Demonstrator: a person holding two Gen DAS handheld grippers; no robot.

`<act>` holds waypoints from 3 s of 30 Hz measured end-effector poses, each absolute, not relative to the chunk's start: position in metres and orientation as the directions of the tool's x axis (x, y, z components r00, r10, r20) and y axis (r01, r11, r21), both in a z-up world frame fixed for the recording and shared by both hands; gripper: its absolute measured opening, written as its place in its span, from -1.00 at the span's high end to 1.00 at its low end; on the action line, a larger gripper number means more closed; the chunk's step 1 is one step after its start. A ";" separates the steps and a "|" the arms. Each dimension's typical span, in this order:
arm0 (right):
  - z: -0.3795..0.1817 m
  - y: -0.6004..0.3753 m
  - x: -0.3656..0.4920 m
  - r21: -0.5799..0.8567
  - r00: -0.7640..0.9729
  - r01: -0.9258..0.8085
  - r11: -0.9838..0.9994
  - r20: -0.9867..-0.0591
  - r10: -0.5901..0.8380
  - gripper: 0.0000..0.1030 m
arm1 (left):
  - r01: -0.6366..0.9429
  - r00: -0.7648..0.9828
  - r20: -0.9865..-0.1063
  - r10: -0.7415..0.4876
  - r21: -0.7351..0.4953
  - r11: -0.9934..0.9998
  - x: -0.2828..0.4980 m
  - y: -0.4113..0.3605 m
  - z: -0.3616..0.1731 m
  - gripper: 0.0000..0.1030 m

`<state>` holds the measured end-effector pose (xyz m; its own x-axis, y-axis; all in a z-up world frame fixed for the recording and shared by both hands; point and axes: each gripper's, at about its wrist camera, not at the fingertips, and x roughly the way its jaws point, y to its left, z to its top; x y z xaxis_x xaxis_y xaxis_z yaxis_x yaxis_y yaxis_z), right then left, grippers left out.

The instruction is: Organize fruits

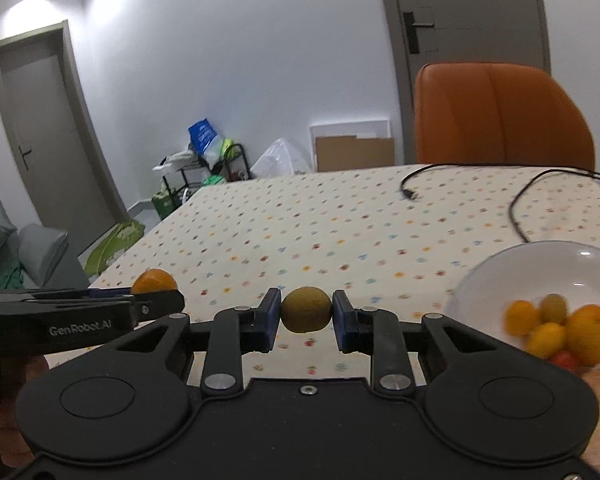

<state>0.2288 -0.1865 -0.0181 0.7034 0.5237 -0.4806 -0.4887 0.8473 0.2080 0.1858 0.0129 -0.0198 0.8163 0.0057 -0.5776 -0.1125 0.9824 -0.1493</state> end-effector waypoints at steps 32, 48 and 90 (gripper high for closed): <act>-0.022 -0.323 0.214 0.250 0.817 -0.302 0.920 -0.429 0.385 0.50 | 0.106 0.811 -0.569 -0.139 -0.091 0.990 0.215 -0.119 -0.012 0.29; -0.031 -0.379 0.211 0.262 0.846 -0.187 0.947 -0.448 0.291 0.50 | 0.188 0.784 -0.586 -0.208 -0.095 0.977 0.227 -0.166 -0.020 0.29; -0.025 -0.365 0.174 0.236 0.860 -0.136 0.962 -0.454 0.233 -0.44 | 0.084 0.819 -0.563 -0.109 -0.070 0.994 0.183 -0.119 -0.007 -0.56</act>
<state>0.1740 -0.3648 -0.0250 0.8602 0.2327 -0.4538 -0.1356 0.9622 0.2364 0.1828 -0.1187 -0.0072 0.8194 -0.1087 -0.5628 0.0835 0.9940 -0.0705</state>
